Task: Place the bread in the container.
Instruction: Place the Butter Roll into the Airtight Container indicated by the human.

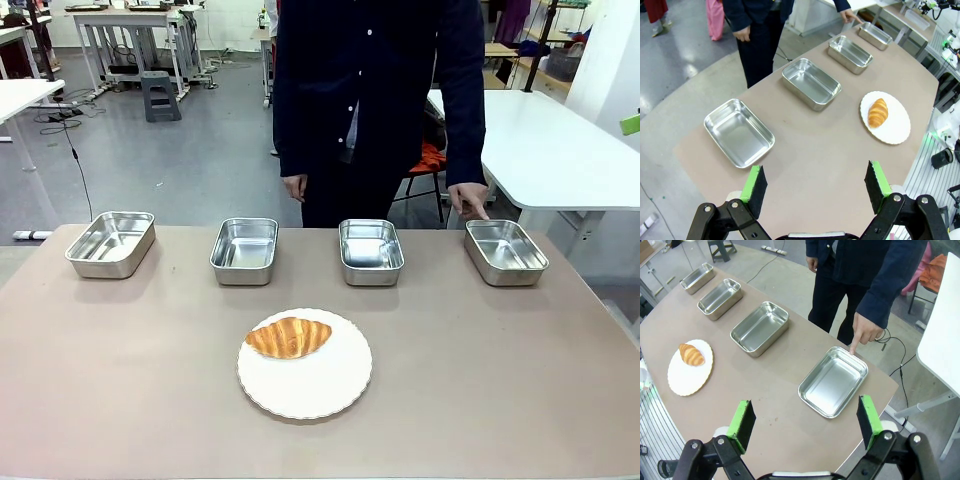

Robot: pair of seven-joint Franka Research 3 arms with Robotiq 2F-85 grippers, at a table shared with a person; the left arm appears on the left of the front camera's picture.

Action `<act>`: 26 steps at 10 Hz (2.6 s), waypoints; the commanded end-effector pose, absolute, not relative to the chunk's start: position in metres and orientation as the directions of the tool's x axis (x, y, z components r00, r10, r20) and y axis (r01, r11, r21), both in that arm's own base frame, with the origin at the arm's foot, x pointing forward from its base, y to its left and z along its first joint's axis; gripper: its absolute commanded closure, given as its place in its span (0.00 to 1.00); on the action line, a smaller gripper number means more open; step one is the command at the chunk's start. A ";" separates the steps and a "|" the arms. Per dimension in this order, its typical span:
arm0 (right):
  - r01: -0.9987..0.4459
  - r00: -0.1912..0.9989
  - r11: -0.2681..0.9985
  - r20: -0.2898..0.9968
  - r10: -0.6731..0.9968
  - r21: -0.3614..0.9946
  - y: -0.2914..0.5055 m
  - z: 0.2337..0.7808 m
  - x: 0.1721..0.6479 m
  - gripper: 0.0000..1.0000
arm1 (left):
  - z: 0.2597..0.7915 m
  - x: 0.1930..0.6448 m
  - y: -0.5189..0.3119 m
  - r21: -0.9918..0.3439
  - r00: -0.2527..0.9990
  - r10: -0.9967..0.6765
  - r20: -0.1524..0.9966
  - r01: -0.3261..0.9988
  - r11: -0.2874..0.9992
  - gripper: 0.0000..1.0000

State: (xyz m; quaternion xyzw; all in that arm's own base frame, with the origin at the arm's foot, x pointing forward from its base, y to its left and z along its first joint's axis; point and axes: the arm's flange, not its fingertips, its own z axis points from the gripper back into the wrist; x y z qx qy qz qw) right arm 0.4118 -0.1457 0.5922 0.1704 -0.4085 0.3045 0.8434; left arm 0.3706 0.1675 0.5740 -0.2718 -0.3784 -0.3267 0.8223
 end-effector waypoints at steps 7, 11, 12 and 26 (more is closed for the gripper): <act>-0.774 0.477 0.634 0.654 0.587 -0.004 -0.017 0.639 0.431 0.00 | 0.574 0.369 0.169 -0.190 0.487 -0.338 0.805 0.752 0.631 0.00; -0.899 0.412 0.435 0.434 0.801 0.050 0.122 0.564 0.414 0.00 | 0.574 0.369 0.169 -0.190 0.487 -0.338 0.805 0.752 0.631 0.00; -0.930 0.363 0.352 0.389 0.847 0.102 0.144 0.542 0.402 0.00 | 0.574 0.369 0.169 -0.190 0.487 -0.338 0.805 0.752 0.631 0.00; -0.986 0.152 0.164 0.236 0.960 -0.030 0.355 0.449 0.456 0.00 | 0.574 0.369 0.169 -0.190 0.487 -0.338 0.805 0.752 0.631 0.00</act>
